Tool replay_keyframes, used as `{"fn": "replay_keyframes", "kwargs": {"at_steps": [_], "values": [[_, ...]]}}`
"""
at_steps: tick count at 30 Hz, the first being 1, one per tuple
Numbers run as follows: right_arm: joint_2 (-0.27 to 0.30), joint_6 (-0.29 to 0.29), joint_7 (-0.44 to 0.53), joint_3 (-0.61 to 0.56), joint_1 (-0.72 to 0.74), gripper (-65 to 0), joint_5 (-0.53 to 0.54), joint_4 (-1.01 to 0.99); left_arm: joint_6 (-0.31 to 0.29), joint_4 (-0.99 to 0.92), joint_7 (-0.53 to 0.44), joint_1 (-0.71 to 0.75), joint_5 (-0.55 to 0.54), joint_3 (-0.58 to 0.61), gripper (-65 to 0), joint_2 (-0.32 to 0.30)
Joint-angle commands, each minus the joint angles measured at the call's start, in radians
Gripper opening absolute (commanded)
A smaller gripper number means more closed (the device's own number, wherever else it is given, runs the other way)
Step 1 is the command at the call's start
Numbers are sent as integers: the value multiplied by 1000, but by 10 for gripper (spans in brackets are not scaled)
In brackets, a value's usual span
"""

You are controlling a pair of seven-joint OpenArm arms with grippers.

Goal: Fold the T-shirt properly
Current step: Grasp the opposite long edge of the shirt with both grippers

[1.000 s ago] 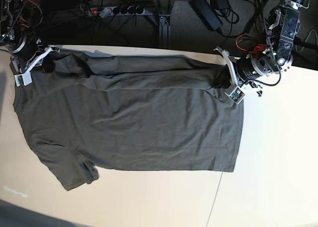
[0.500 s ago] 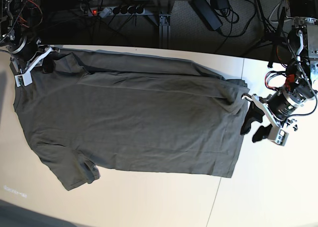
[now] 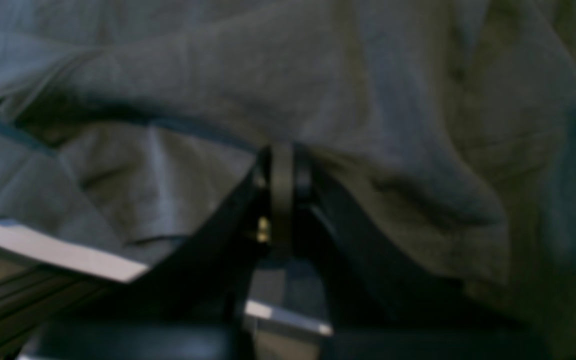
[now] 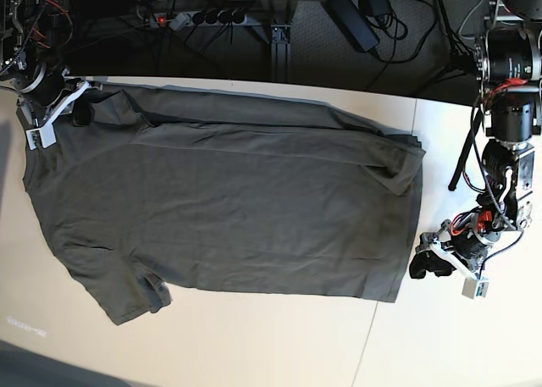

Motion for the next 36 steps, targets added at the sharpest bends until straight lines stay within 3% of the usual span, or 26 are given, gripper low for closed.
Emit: {"fn": "replay_keyframes", "kwargs": {"at_steps": [1, 8, 23, 25, 28, 29, 36], "values": [[16, 50, -24, 6, -5, -650, -39, 3, -7, -54, -16, -51, -16, 3, -224, -12], [16, 50, -24, 6, -5, -650, -44, 3, -30, -354, -12, -172, 2, 5, -224, 21], [16, 50, -39, 6, -4, -650, -40, 3, -29, -361, -25, -199, 135, 6, -232, 185], [16, 50, -39, 6, -4, -650, -40, 3, -29, -361, -47, -199, 138, 6, -311, 184], [16, 49, -39, 7, -4, -650, -39, 3, -29, -361, -54, -199, 138, 5, -595, 181], [16, 49, -39, 7, -4, -650, -35, 3, -29, -361, -55, -199, 138, 5, -650, 182], [16, 49, -39, 90, -4, -650, 60, 99, -29, -361, -61, -198, 138, 5, -650, 182]]}}
